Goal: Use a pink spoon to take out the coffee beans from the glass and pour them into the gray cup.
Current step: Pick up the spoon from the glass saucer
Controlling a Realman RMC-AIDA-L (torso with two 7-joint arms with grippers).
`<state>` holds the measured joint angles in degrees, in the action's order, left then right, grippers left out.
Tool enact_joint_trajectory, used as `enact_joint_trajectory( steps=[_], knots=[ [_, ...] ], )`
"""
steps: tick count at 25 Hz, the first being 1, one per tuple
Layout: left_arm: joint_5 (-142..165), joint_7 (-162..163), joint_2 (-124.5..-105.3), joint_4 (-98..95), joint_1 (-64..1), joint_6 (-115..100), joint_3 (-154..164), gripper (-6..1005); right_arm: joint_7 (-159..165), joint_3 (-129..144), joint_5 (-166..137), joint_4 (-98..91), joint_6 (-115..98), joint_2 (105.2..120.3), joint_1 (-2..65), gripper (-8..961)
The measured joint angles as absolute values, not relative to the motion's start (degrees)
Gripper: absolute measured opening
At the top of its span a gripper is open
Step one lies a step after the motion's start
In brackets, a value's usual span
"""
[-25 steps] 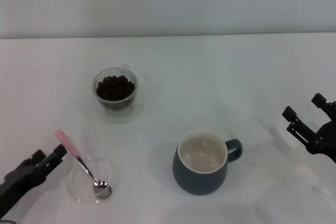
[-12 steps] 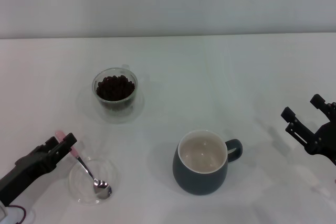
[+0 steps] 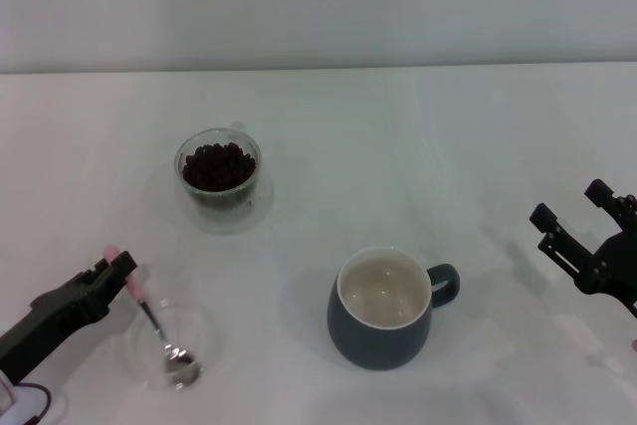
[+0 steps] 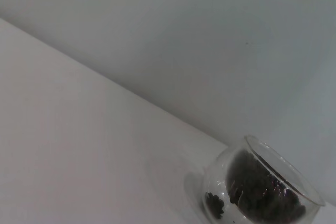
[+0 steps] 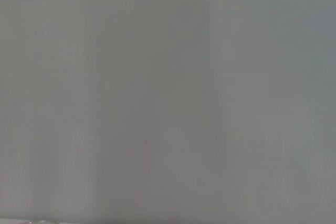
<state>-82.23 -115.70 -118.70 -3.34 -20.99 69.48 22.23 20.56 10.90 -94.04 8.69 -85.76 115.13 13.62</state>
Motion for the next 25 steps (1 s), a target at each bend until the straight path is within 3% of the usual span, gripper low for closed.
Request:
enact_joint_trajectory(
  steps=[3, 9, 17, 25],
  knots=[
    [-82.2, -115.9, -118.72, -3.4, -20.8, 69.6, 22.2, 308, 20.6, 10.9, -94.0, 8.7, -85.6, 115.14, 13.6, 852],
    [-82.2, -116.0, -118.74, -3.5, -20.5, 71.5, 22.2, 208, 20.6, 10.9, -94.0, 8.7, -85.5, 115.14, 13.6, 852],
    [-82.4, -116.1, -118.83, -4.8, -20.0, 74.5, 22.1, 144, 20.6, 10.9, -94.0, 8.8, -85.5, 115.14, 13.7, 852],
    [-82.7, -115.7, -118.59, -6.1, -18.8, 81.1, 21.7, 142, 20.6, 10.9, -94.0, 8.8, -85.3, 115.14, 13.7, 852]
  ],
)
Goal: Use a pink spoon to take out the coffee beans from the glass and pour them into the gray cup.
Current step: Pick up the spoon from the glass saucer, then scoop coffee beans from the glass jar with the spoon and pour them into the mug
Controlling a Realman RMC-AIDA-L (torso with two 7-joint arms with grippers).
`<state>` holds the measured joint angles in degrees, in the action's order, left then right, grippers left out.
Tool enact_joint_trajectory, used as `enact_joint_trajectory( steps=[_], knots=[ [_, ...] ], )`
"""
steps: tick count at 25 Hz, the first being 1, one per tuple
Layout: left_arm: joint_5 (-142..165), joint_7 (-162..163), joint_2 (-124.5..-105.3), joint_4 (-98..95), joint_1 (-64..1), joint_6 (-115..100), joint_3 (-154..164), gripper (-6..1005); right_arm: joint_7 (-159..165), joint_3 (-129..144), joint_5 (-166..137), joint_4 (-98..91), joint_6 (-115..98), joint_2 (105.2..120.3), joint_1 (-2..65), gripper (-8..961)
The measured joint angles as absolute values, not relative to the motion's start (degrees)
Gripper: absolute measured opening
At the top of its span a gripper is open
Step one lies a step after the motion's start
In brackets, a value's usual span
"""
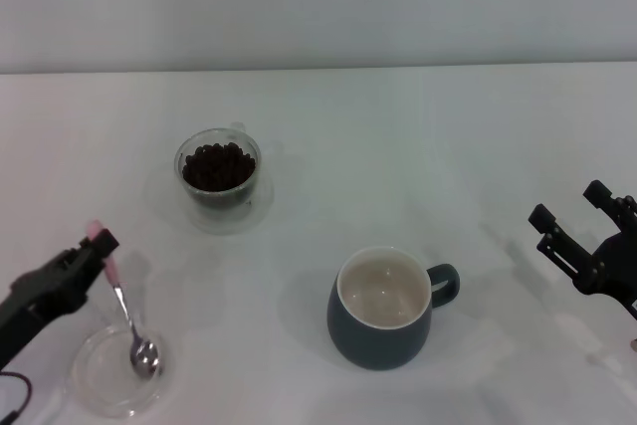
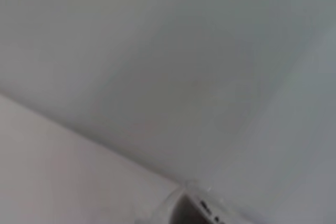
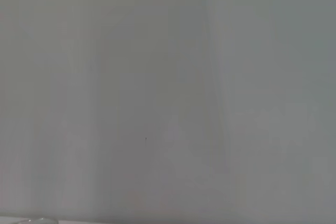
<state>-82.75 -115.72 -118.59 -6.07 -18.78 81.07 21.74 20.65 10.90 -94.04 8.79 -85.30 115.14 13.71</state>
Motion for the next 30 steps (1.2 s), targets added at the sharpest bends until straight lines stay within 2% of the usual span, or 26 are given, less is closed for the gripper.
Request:
enact_joint_trajectory(
  steps=[17, 25, 30],
  knots=[
    [-91.1, -114.6, -118.56, -8.4, -18.4, 88.4, 21.7, 140, 20.7, 10.9, -94.0, 8.8, -84.6, 115.14, 14.1, 852],
    [-95.8, -107.7, -118.51, -13.3, -22.3, 89.1, 21.7, 137, 20.9, 10.7, -94.0, 8.8, -84.5, 115.22, 14.5, 852],
    [-97.5, -104.5, -118.30, -16.4, -27.0, 84.8, 21.8, 136, 20.9, 10.3, -94.0, 9.4, -84.0, 115.25, 15.0, 852]
  ],
)
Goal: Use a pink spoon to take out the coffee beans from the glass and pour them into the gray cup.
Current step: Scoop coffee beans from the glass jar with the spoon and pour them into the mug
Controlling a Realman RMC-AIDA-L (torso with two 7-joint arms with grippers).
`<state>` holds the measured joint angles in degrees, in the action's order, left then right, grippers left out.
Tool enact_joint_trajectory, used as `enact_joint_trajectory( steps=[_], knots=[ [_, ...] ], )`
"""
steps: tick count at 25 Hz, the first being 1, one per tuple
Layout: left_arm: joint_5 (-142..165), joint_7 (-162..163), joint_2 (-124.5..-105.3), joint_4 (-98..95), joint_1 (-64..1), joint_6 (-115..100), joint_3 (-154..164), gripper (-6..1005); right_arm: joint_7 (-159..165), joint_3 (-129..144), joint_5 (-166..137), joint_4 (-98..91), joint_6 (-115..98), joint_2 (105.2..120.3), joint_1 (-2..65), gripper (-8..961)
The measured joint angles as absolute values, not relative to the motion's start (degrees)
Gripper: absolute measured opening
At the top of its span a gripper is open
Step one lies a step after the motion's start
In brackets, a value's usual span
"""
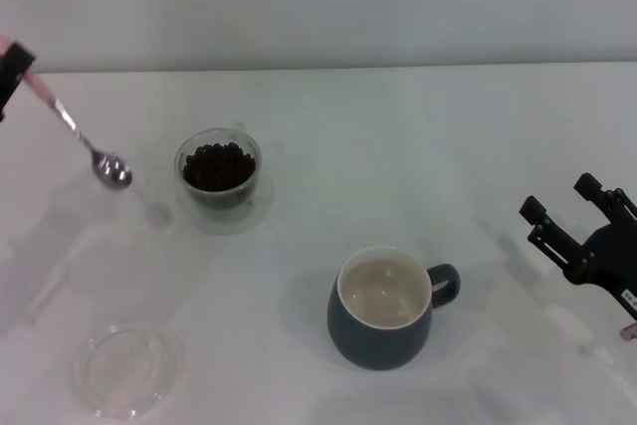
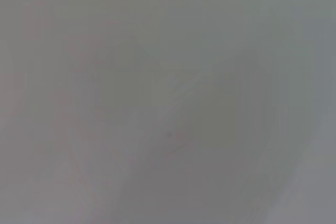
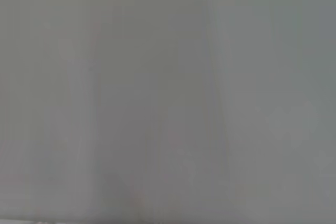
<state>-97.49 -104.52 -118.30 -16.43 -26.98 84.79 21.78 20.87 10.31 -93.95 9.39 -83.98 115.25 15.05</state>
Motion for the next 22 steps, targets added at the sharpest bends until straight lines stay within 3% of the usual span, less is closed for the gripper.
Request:
enact_joint_trajectory(
  steps=[9, 22],
  knots=[
    [-94.5, -104.1, -118.06, -16.4, -34.8, 74.1, 23.0, 137, 20.7, 8.9, -93.4, 10.2, -82.2, 115.31, 15.6, 852],
    [-94.1, -104.2, -118.81, -13.1, -38.9, 69.0, 24.2, 136, 21.0, 7.7, -93.4, 10.3, -82.1, 115.36, 16.6, 852]
  ],
)
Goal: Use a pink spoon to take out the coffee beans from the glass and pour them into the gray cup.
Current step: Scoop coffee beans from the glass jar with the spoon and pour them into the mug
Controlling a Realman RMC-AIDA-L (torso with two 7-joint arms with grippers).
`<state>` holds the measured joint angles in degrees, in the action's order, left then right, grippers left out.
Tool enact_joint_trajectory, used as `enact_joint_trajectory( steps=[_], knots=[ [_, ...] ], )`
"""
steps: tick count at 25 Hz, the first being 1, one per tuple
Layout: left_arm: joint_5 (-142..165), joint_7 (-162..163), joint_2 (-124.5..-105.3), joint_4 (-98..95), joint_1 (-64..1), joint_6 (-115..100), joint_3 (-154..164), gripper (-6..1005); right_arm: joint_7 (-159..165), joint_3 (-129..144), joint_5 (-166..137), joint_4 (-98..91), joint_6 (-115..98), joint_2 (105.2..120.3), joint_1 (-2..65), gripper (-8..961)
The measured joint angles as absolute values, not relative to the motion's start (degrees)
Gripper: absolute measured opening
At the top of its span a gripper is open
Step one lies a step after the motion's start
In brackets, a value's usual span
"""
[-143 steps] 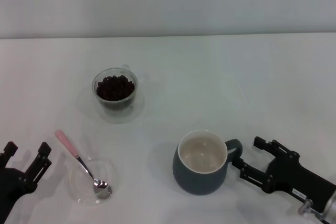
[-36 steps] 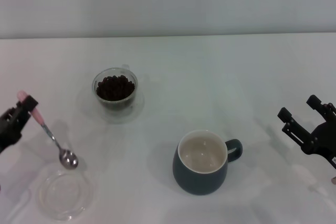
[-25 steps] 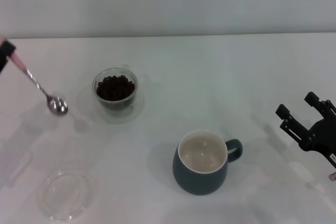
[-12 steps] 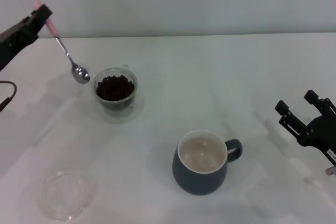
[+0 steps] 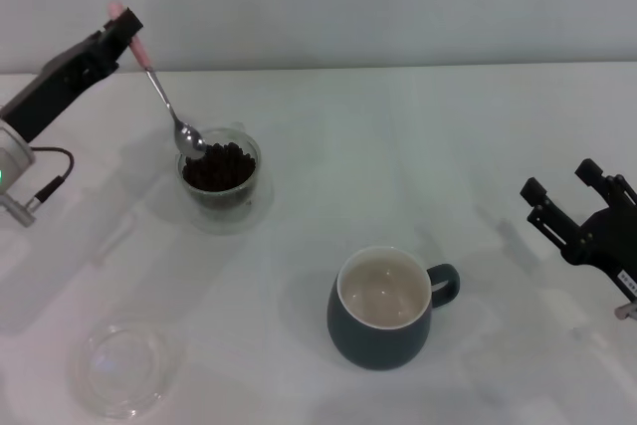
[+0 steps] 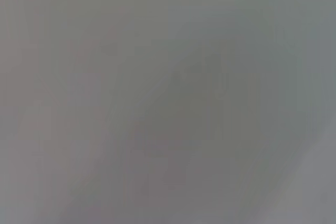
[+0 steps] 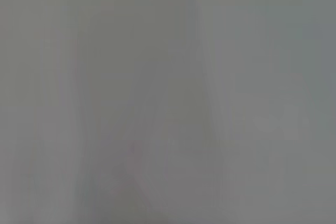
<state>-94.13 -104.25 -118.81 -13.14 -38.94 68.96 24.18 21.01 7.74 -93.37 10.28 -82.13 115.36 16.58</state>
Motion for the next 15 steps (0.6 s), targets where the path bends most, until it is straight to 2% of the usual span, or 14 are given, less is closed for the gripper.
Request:
enact_joint_trajectory(
  steps=[15],
  knots=[
    [-94.2, -111.8, -119.12, -11.4, -40.3, 64.7, 27.4, 137, 21.1, 5.9, -93.4, 9.8, -81.2, 115.40, 18.2, 852]
  ],
)
